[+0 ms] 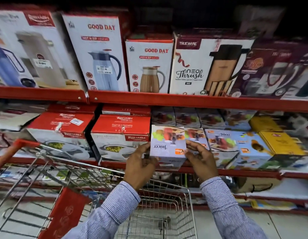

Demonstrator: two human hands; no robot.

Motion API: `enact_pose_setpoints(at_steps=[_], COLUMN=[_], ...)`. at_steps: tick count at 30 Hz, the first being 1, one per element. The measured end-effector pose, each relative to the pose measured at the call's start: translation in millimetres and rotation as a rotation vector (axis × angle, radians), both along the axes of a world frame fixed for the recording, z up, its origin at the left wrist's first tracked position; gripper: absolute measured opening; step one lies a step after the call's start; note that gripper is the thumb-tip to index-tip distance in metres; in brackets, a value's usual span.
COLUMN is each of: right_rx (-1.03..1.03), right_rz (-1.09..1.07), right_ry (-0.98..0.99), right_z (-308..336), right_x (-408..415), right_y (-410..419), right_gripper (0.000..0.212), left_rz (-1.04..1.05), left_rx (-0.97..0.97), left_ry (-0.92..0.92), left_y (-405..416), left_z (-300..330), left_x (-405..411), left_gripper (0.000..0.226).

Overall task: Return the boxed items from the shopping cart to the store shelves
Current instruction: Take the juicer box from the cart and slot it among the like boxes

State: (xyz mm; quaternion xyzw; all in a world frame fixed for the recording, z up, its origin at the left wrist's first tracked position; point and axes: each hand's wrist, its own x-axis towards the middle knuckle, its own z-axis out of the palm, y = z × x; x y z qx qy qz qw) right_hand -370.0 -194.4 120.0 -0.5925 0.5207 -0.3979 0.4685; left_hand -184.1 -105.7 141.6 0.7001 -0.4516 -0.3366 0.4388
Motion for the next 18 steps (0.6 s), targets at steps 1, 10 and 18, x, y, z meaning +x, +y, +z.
enact_pose_setpoints(at_steps=[1,10,18], right_rx=[0.010,0.055,0.053], right_rz=[0.000,-0.058,-0.114], right_ry=[0.002,0.087,0.170], right_z=[-4,-34,-55], right_x=[1,14,25], right_y=[-3,-22,-29], right_gripper=[0.033,0.032,0.035], left_rz=[0.005,0.053,0.118], left_rx=[0.007,0.093,0.085], left_ry=[0.001,0.114,0.065], left_y=[-4,-25,-32], left_z=[-4,-52,-65], left_x=[0,-1,-7], left_gripper=[0.052,0.066,0.062])
